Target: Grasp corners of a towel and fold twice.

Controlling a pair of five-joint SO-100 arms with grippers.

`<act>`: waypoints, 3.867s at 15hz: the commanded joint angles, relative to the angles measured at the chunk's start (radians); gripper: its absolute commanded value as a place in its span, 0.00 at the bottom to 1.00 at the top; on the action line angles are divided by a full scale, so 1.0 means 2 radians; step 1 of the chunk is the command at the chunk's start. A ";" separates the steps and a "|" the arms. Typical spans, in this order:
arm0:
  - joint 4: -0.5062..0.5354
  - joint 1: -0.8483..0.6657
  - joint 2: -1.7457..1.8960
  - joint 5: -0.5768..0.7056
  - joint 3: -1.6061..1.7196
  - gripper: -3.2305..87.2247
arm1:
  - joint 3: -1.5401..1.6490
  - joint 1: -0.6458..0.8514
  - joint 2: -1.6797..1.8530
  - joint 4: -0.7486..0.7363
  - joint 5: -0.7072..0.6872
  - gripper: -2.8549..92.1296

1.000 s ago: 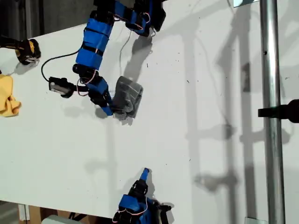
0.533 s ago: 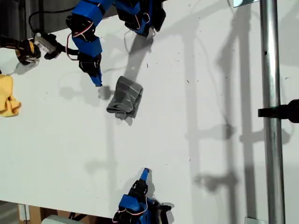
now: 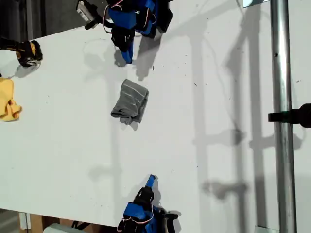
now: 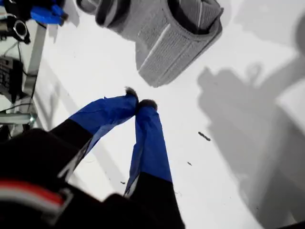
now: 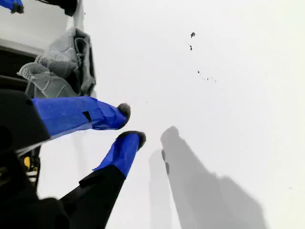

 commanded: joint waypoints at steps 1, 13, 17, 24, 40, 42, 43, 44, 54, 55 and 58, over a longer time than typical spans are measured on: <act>-0.001 0.001 0.002 0.002 0.002 0.11 | 0.032 -0.012 0.018 0.012 0.016 0.08; -0.001 0.001 0.002 0.002 0.002 0.11 | 0.085 -0.046 0.018 0.038 0.038 0.10; -0.001 0.001 0.002 0.002 0.002 0.11 | 0.085 -0.046 0.018 0.038 0.038 0.10; -0.001 0.001 0.002 0.002 0.002 0.11 | 0.085 -0.046 0.018 0.038 0.038 0.10; -0.001 0.001 0.002 0.002 0.002 0.11 | 0.085 -0.045 0.018 0.038 0.038 0.10; -0.001 0.001 0.002 0.002 0.002 0.11 | 0.085 -0.045 0.018 0.038 0.038 0.10; -0.001 0.001 0.002 0.002 0.002 0.11 | 0.085 -0.045 0.018 0.038 0.038 0.10; -0.001 0.001 0.002 0.002 0.002 0.11 | 0.085 -0.045 0.018 0.038 0.038 0.10; -0.001 0.001 0.002 0.002 0.002 0.11 | 0.085 -0.045 0.018 0.038 0.038 0.10; -0.001 0.001 0.002 0.002 0.002 0.11 | 0.085 -0.045 0.018 0.038 0.038 0.10; -0.001 0.001 0.002 0.002 0.002 0.11 | 0.085 -0.045 0.018 0.038 0.038 0.10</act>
